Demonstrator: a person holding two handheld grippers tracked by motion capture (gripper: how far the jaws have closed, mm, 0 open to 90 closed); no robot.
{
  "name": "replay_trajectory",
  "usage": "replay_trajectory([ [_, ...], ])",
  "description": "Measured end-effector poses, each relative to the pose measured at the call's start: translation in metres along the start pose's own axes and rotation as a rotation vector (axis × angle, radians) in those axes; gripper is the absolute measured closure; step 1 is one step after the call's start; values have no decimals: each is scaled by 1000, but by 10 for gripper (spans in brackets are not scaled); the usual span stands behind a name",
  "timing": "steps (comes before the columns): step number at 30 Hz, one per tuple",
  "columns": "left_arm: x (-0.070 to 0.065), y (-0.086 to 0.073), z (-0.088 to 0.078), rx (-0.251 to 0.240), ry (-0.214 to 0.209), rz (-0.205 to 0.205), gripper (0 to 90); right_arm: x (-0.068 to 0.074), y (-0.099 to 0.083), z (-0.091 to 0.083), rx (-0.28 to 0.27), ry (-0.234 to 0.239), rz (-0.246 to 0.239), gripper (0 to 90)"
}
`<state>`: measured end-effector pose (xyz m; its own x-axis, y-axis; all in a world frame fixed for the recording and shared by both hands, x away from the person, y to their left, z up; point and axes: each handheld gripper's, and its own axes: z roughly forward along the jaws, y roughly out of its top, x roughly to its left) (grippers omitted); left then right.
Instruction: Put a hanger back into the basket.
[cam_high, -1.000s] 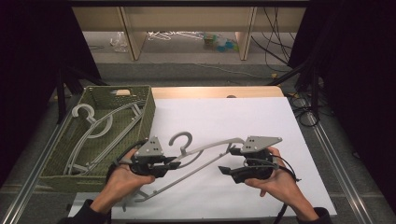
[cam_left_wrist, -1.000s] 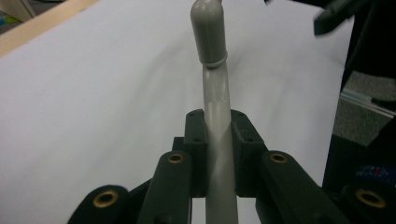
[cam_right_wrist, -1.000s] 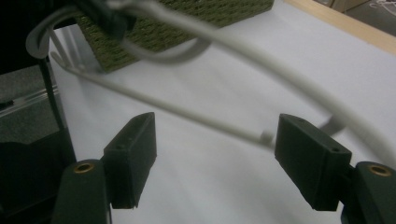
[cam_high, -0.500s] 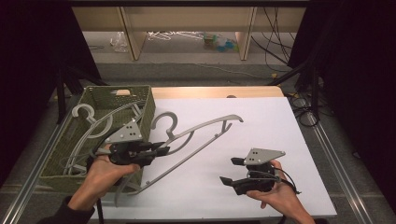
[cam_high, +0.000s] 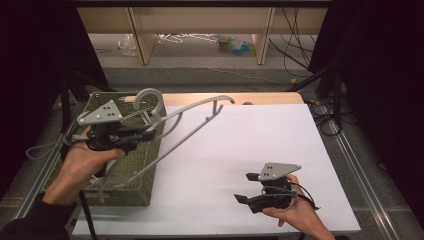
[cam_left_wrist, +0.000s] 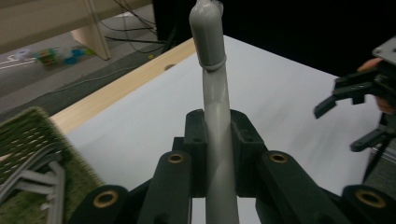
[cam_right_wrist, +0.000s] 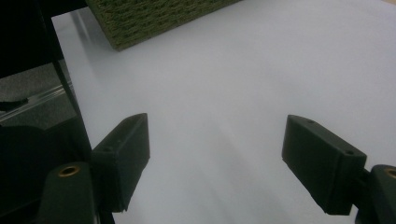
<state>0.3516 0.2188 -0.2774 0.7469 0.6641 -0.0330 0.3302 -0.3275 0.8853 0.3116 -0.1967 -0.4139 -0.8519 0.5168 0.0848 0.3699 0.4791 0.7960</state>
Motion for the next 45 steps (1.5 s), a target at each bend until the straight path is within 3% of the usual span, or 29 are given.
replay_trajectory([
  [4, 22, -4, -11, -1, 54, -25, 790, 0, -1, 1, 9, 3, 6, 244],
  [5, 33, -7, -15, 0, 82, -33, 789, 0, -1, 1, 13, 5, 8, 245],
  [6, 33, -7, -15, 0, 82, -33, 789, 0, -1, 1, 13, 5, 8, 245],
  [13, 66, -18, -29, -11, 145, -43, 789, 0, -2, 3, 20, 3, 11, 246],
  [20, 92, -31, -35, 2, 200, -78, 789, -1, -2, 2, 19, 4, 11, 246],
  [30, 111, -44, -40, 36, 240, -65, 789, -1, -2, 4, 26, 12, 3, 245],
  [33, 116, -48, -41, 48, 250, -90, 789, 0, -3, 5, 31, 14, 2, 245],
  [45, 139, -64, -41, 102, 282, -105, 789, 0, -3, 5, 35, 17, 1, 245],
])
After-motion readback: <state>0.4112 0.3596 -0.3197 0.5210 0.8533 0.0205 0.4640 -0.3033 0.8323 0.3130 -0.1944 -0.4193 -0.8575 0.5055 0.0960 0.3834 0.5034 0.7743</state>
